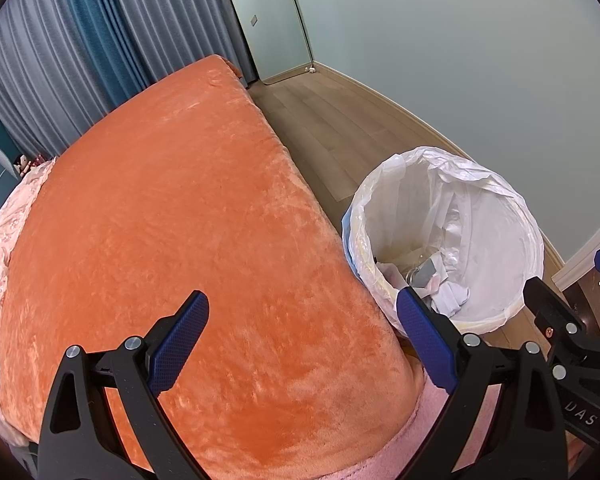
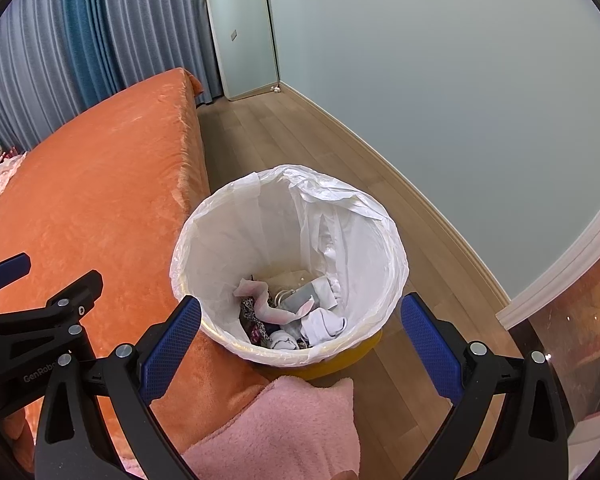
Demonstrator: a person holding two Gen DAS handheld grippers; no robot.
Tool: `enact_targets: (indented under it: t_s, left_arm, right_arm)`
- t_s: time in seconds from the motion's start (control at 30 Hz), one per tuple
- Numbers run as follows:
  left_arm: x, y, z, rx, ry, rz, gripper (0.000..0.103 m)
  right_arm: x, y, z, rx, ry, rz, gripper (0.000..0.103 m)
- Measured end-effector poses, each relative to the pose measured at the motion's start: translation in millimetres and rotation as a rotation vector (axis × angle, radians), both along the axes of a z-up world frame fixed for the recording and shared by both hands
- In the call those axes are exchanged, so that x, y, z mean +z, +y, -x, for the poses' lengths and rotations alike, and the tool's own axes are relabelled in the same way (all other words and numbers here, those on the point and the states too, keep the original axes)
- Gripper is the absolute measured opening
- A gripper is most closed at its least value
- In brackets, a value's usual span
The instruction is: Collect trash
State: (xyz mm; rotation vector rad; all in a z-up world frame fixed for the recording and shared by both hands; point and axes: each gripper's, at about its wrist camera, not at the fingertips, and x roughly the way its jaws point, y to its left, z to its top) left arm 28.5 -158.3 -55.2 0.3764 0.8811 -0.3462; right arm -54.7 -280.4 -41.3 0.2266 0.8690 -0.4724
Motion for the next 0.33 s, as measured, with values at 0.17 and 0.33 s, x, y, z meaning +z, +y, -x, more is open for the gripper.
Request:
enact_targets:
  t_s: [0.17, 0.33]
  left_arm:
    - [-1.9, 0.7, -1.2, -0.002, 0.011, -0.001, 0.09]
    - [-4.6, 1.7, -1.6, -0.021, 0.022, 0.002, 0.09]
  right_arm:
    - [-0.4, -0.7, 0.9, -0.004, -0.001, -0.001, 0.096]
    - [-0.3, -0.8, 0.9, -0.003, -0.001, -0.002, 0.096]
